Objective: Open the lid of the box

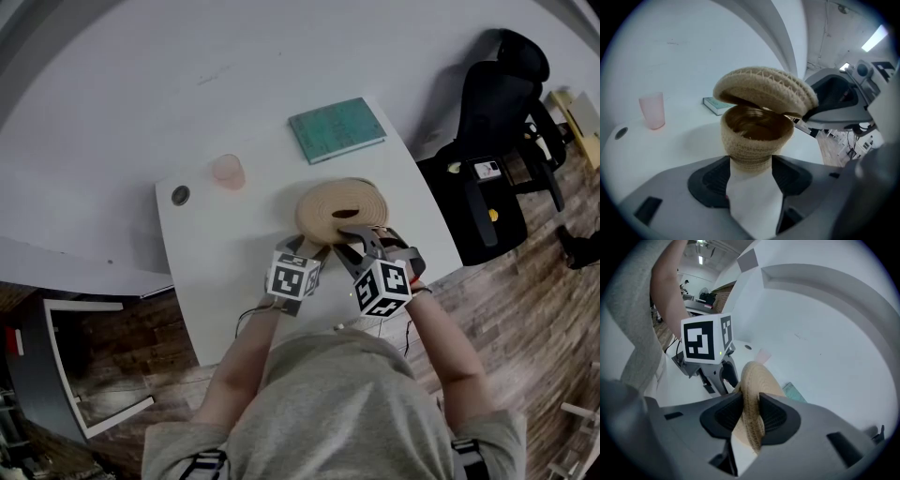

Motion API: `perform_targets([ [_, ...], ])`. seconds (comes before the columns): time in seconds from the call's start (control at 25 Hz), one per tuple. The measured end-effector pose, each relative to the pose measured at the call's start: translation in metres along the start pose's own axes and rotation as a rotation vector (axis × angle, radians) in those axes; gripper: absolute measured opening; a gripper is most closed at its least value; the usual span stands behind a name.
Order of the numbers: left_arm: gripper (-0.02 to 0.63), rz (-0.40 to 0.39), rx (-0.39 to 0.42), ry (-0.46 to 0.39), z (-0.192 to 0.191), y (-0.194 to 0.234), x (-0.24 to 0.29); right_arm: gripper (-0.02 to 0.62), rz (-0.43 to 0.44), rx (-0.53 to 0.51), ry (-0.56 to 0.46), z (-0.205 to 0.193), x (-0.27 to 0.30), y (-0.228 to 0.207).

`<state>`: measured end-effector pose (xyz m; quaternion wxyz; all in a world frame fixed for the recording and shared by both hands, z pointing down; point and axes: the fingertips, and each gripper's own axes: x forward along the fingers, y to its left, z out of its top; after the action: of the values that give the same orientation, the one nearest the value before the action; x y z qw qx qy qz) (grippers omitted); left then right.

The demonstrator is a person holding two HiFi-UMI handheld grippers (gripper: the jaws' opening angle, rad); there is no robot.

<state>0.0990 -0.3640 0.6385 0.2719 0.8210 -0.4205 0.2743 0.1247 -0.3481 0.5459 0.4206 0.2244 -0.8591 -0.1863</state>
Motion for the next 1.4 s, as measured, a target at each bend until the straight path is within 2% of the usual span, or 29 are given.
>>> perform_targets([
  [0.24,0.262,0.011,0.004,-0.018,0.002,-0.003,-0.006,0.104,-0.040,0.035,-0.046,0.009,-0.010,-0.008],
  [0.52,0.215,0.027,0.010,-0.043,0.006,-0.007,-0.017,0.097,-0.096,0.144,-0.111,0.018,-0.025,-0.025],
  [0.84,0.163,0.042,0.004,-0.082,0.005,-0.015,-0.034,0.094,-0.199,0.327,-0.198,0.022,-0.055,-0.042],
  [1.08,0.133,0.071,-0.011,-0.119,0.006,-0.018,-0.047,0.094,-0.251,0.482,-0.294,0.021,-0.079,-0.050],
  [1.4,0.093,0.109,-0.026,-0.178,0.004,-0.026,-0.073,0.091,-0.302,0.683,-0.372,0.008,-0.115,-0.044],
])
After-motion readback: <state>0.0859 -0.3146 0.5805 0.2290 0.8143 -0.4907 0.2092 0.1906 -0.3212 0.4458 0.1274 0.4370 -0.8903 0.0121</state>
